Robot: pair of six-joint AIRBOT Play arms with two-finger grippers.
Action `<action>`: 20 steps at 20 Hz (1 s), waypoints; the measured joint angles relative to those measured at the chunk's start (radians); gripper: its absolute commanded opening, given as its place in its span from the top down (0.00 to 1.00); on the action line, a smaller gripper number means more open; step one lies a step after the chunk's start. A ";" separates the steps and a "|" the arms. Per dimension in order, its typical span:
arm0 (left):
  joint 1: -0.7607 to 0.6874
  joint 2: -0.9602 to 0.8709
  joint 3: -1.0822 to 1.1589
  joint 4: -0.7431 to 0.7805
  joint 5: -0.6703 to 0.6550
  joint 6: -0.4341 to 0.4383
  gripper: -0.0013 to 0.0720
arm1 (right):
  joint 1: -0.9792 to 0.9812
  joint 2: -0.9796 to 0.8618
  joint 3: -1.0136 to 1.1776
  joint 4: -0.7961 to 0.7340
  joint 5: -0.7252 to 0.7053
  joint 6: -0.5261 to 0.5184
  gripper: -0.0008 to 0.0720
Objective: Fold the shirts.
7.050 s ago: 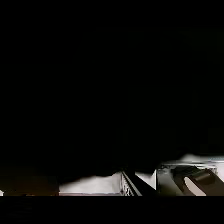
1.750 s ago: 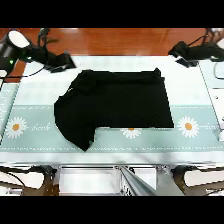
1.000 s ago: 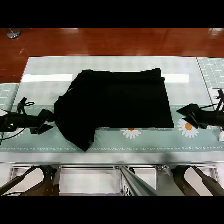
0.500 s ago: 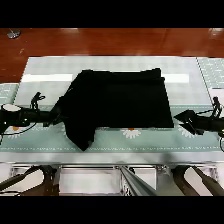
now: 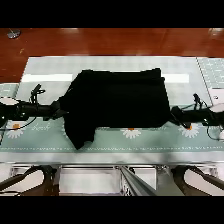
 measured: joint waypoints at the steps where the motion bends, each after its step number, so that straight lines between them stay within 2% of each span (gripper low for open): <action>1: 0.000 0.001 0.005 -0.003 -0.002 0.008 0.95 | 0.033 -0.027 0.040 0.010 0.002 0.001 0.95; 5: 0.001 0.031 0.158 -0.100 -0.037 0.026 0.95 | 0.100 -0.069 0.344 0.014 0.063 0.024 0.95; 7: 0.001 0.067 0.346 -0.175 -0.049 0.030 0.95 | 0.112 -0.054 0.589 -0.024 0.120 0.048 0.95; 10: 0.005 0.124 0.685 -0.195 -0.066 0.005 0.95 | 0.121 -0.001 0.980 -0.134 0.208 0.084 0.95; 14: 0.018 0.227 1.074 0.024 -0.091 -0.124 0.95 | 0.123 0.133 1.325 -0.285 0.301 0.105 0.95; 20: 0.024 0.478 1.268 0.369 -0.166 -0.242 0.95 | 0.124 0.414 1.424 -0.419 0.446 0.119 0.95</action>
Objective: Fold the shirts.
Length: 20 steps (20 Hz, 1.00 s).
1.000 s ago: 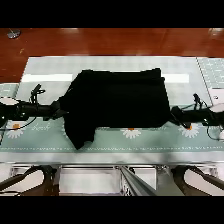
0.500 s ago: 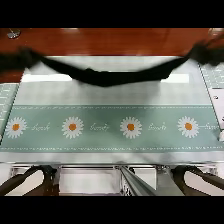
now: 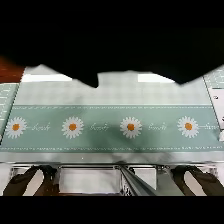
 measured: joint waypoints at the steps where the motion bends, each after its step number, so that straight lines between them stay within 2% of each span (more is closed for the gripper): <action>1: -0.010 0.038 0.008 0.050 -0.012 -0.011 0.95 | 0.000 0.050 -0.010 -0.019 0.016 0.008 0.95; 7: -0.211 0.172 -0.021 0.325 -0.089 -0.083 0.95 | 0.000 0.196 -0.106 -0.052 0.115 0.043 0.95; 10: -0.262 0.179 -0.180 0.400 -0.130 -0.117 0.95 | 0.000 0.214 -0.255 0.002 0.152 0.050 0.95; 12: -0.276 0.163 -0.339 0.419 -0.119 -0.139 0.95 | 0.000 0.216 -0.406 0.048 0.124 0.050 0.95; 16: -0.289 0.061 -0.646 0.436 0.065 -0.187 0.95 | 0.000 0.128 -0.699 0.135 -0.062 0.006 0.95; 20: -0.292 -0.163 -0.758 0.439 0.314 -0.262 0.95 | 0.001 -0.120 -0.806 0.192 -0.273 -0.055 0.95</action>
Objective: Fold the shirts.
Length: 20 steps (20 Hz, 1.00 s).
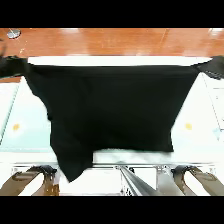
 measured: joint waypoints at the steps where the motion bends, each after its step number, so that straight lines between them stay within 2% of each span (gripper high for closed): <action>1: 0.000 -0.069 0.002 -0.001 0.057 -0.027 0.95 | 0.000 -0.074 0.002 0.012 -0.049 -0.010 0.95; 6: -0.002 -0.396 0.113 -0.066 0.220 -0.121 0.95 | 0.000 -0.491 0.191 0.062 -0.171 -0.023 0.95; 10: -0.001 -0.559 0.192 -0.168 0.200 -0.141 0.95 | 0.000 -0.719 0.360 0.118 -0.146 -0.005 0.95; 14: 0.006 -0.602 0.212 -0.214 0.001 -0.003 0.95 | -0.003 -0.788 0.409 0.078 0.037 -0.028 0.95; 17: 0.010 -0.635 0.182 -0.214 -0.111 0.071 0.93 | 0.010 -0.814 0.369 -0.002 0.106 -0.038 0.95; 18: 0.010 -0.651 0.172 -0.214 -0.134 0.085 0.69 | 0.012 -0.825 0.352 -0.011 0.108 -0.038 0.73; 19: 0.011 -0.668 0.166 -0.214 -0.149 0.096 0.15 | 0.014 -0.840 0.338 -0.018 0.106 -0.037 0.19; 20: 0.011 -0.686 0.163 -0.213 -0.175 0.100 0.03 | 0.015 -0.853 0.329 -0.014 0.105 -0.037 0.14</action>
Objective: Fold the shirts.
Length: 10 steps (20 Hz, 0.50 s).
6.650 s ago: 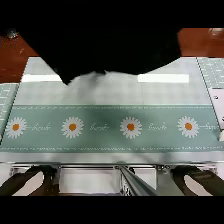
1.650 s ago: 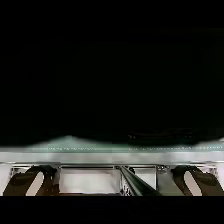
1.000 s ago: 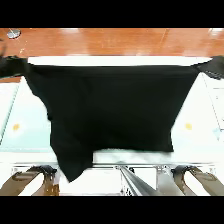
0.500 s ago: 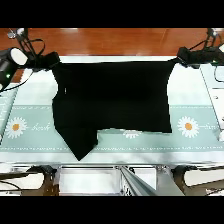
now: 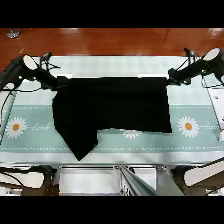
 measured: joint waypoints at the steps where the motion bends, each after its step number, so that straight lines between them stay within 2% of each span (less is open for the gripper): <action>1: 0.002 -0.013 0.002 0.000 -0.026 0.002 0.03 | 0.000 -0.009 -0.003 0.011 -0.001 0.002 0.14; 4: 0.034 -0.021 0.031 0.020 -0.129 0.010 0.03 | -0.031 0.010 0.018 0.018 0.041 0.017 0.14; 7: 0.109 0.051 0.019 0.031 -0.207 0.014 0.03 | -0.101 0.114 0.004 -0.027 0.100 0.018 0.14; 10: 0.214 0.186 -0.108 0.035 -0.224 0.027 0.03 | -0.196 0.303 -0.166 -0.067 0.073 -0.002 0.14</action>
